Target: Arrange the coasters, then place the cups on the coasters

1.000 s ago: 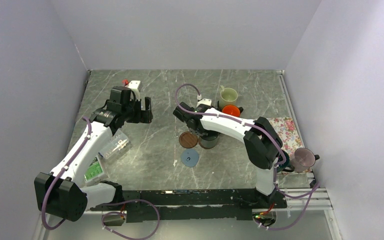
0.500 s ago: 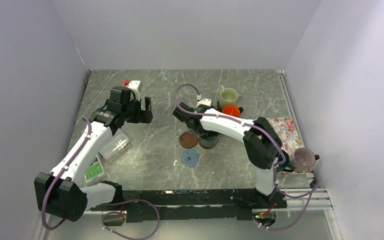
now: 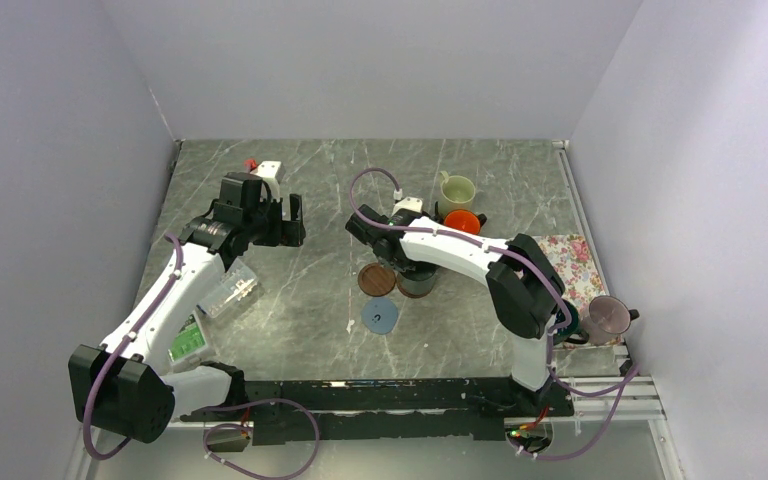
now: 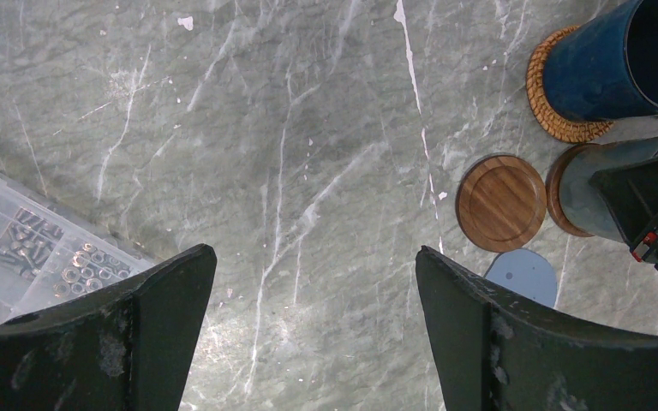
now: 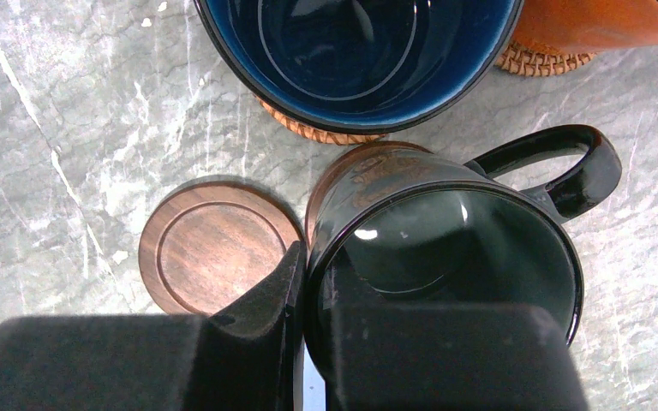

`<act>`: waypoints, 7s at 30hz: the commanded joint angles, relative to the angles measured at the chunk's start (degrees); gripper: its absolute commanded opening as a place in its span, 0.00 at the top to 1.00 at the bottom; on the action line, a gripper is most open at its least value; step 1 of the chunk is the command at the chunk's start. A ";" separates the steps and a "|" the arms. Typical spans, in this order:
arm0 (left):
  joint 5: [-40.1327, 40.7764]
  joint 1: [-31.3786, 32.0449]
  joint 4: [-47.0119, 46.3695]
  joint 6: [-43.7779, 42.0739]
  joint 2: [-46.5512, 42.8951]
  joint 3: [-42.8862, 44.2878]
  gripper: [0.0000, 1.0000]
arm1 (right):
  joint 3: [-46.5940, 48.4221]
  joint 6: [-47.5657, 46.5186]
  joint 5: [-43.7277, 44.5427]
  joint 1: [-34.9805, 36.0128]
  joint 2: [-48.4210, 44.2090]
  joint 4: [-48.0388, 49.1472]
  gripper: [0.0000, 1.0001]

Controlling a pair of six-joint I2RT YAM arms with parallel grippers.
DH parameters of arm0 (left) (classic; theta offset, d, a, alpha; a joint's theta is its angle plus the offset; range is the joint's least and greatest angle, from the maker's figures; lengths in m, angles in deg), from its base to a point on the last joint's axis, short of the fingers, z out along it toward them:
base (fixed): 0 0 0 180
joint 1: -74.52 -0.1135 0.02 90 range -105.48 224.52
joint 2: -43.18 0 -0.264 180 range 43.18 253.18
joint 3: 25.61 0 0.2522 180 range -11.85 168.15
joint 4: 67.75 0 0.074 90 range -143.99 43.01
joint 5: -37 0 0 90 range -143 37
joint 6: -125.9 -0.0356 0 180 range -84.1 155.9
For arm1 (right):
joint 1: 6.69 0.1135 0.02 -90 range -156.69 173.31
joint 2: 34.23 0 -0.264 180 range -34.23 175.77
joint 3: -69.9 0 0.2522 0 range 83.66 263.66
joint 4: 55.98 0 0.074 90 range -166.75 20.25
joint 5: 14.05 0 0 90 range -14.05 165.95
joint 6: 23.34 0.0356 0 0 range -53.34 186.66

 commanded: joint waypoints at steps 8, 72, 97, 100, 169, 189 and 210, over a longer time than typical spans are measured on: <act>-0.08 -0.17 -1.59 -0.60 -2.27 -0.04 0.07 | -0.12 0.89 0.67 0.32 -1.20 0.54 0.84; 2.31 -0.17 -2.67 -0.36 -5.08 -1.14 0.07 | -42.00 -2.80 -12.55 -62.26 -55.92 1.98 0.01; 2.93 -0.17 -2.49 -0.43 -4.11 -0.92 0.07 | -53.30 -11.53 -25.23 -64.85 -59.92 20.36 0.74; 2.92 -0.17 -2.49 -0.50 -4.18 -1.01 0.07 | -53.30 -13.05 -26.77 -64.85 -60.32 21.62 0.82; 3.45 -4.21 -3.02 1.26 -3.86 -1.36 0.06 | 17.81 -37.89 -27.63 1.06 0.77 7.17 1.00; 3.37 -4.21 -3.12 1.13 -3.88 -1.45 0.06 | 12.59 -36.31 -23.14 1.33 1.85 9.53 1.00; 2.84 -4.21 -3.20 1.07 -4.00 -1.49 0.06 | 11.03 -35.14 -21.24 1.30 4.24 9.90 1.00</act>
